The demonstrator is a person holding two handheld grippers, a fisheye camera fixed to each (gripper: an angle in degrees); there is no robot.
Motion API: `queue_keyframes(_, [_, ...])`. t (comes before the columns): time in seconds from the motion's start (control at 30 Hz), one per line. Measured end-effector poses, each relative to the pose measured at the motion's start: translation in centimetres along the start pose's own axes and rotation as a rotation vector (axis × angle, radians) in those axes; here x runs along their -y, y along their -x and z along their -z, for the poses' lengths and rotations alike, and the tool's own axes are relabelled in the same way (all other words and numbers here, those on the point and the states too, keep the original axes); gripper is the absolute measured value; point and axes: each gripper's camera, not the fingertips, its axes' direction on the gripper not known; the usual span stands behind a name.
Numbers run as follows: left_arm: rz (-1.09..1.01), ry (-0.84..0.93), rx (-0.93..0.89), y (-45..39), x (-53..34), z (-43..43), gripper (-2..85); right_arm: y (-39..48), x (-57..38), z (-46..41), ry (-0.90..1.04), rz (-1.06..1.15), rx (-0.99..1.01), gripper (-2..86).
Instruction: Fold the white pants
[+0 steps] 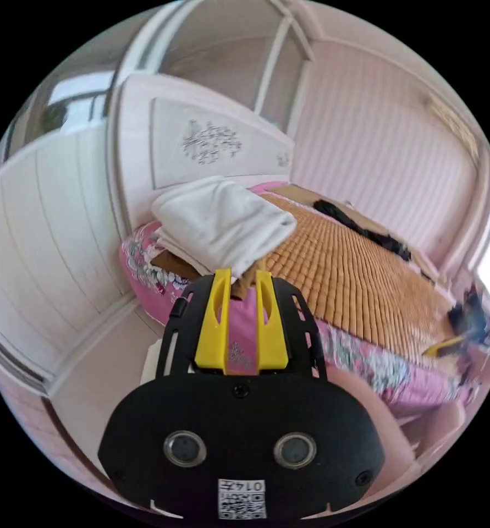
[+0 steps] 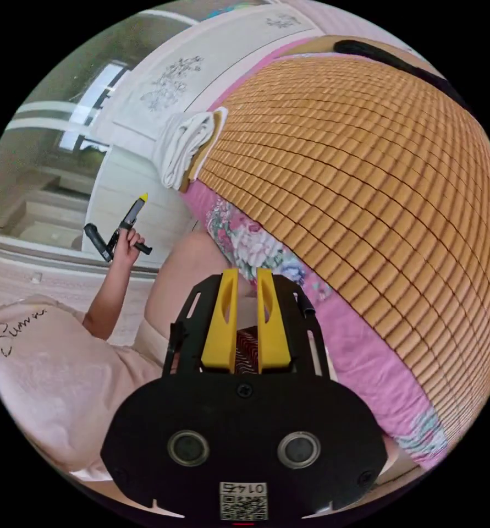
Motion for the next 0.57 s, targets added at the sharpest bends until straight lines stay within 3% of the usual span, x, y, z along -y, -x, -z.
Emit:
queue_keyframes(0.1, [-0.17,-0.012,-0.162,-9.2,-3.5,3.8,9.1,-2.3,-9.0,7.0,-0.181,-0.139,-0.109,5.6])
queue_keyframes(0.17, [-0.242,-0.086,-0.418,-16.3,-5.9,7.0,10.3,-2.5,-13.7,10.5,-0.289,-0.168,-0.173,5.7])
queue_keyframes(0.3, [-0.414,-0.085,-0.588,-28.1,-9.3,10.3,12.0,-2.1,-23.4,16.1,-0.492,-0.2,-0.354,7.0])
queue_keyframes(0.57, [-0.614,-0.05,-0.872,-49.0,-19.5,15.7,12.5,-2.9,-37.7,22.5,-0.531,-0.285,-0.652,9.6])
